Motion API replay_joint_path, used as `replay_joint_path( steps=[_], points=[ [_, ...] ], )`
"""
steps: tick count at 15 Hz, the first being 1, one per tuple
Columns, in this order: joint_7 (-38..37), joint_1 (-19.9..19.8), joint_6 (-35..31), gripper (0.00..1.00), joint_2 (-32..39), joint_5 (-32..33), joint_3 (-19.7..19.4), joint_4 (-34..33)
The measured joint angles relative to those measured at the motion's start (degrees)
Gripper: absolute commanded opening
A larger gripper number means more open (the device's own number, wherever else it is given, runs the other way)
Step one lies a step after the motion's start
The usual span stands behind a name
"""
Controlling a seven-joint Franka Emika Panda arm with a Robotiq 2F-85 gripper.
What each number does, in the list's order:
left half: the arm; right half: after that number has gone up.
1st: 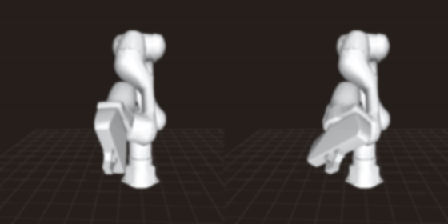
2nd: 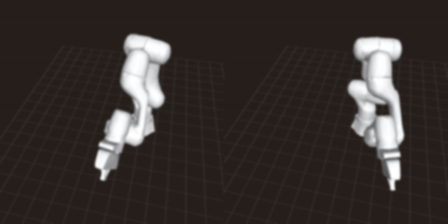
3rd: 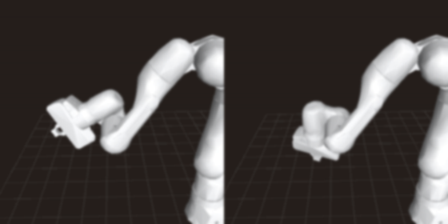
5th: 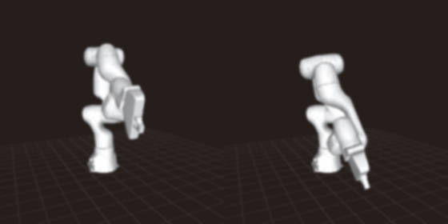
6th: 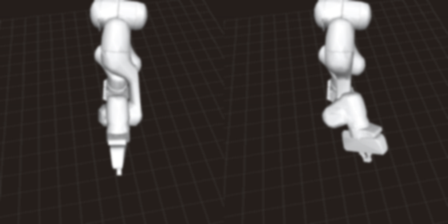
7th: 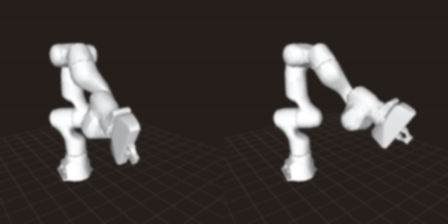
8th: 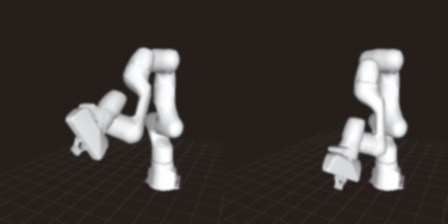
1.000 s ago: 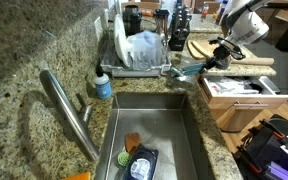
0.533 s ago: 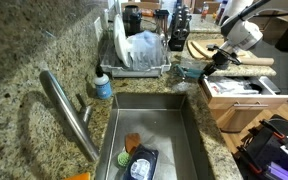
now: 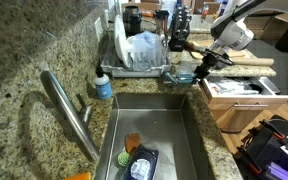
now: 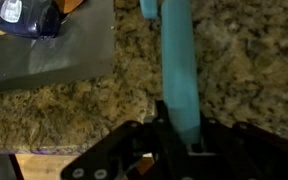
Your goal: Put the can opener in the drawer then put it back on the counter top
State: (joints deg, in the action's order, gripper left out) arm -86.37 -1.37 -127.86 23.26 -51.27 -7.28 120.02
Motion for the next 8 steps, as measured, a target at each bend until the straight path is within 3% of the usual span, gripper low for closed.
replay_joint_path(
  steps=[1, 2, 4, 6, 7, 8],
  points=[
    [0.0, 0.4, -0.1, 0.04, 0.0, 0.6, 0.1, -0.1],
    [0.0, 0.6, -0.2, 0.42, -0.1, 1.3, 0.2, -0.1],
    [0.0, 0.6, -0.9, 0.50, -0.2, 1.6, 0.1, -0.1],
    [0.0, 0.5, -1.9, 0.66, -0.3, 1.6, 0.1, -0.1],
    [0.0, 0.4, -2.6, 0.49, -0.3, 1.6, 0.1, -0.1],
    [0.0, 0.3, -3.1, 0.56, -0.3, 1.5, 0.1, -0.1]
  ],
)
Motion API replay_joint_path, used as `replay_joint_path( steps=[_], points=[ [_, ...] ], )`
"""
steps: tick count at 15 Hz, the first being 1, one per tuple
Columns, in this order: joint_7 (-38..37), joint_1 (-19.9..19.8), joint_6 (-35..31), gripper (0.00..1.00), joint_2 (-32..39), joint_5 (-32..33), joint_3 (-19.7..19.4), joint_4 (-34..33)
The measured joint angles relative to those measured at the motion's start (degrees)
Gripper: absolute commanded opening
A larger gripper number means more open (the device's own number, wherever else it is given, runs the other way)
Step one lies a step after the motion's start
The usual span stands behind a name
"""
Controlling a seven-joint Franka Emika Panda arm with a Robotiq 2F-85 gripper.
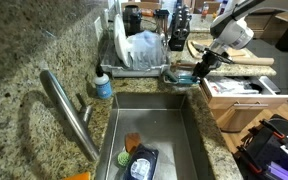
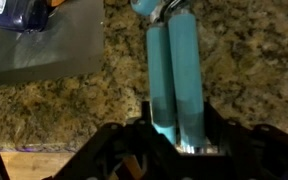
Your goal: Put the can opener in the drawer then put it back on the counter top
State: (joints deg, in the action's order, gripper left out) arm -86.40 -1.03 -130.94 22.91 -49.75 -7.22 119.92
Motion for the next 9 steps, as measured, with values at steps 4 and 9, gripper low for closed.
replay_joint_path(
  steps=[4, 9],
  points=[
    [0.0, -0.1, -0.4, 0.66, 0.0, 0.0, -0.1, 0.0],
    [0.0, -0.1, -0.4, 0.66, 0.0, 0.0, -0.1, 0.0]
  ],
)
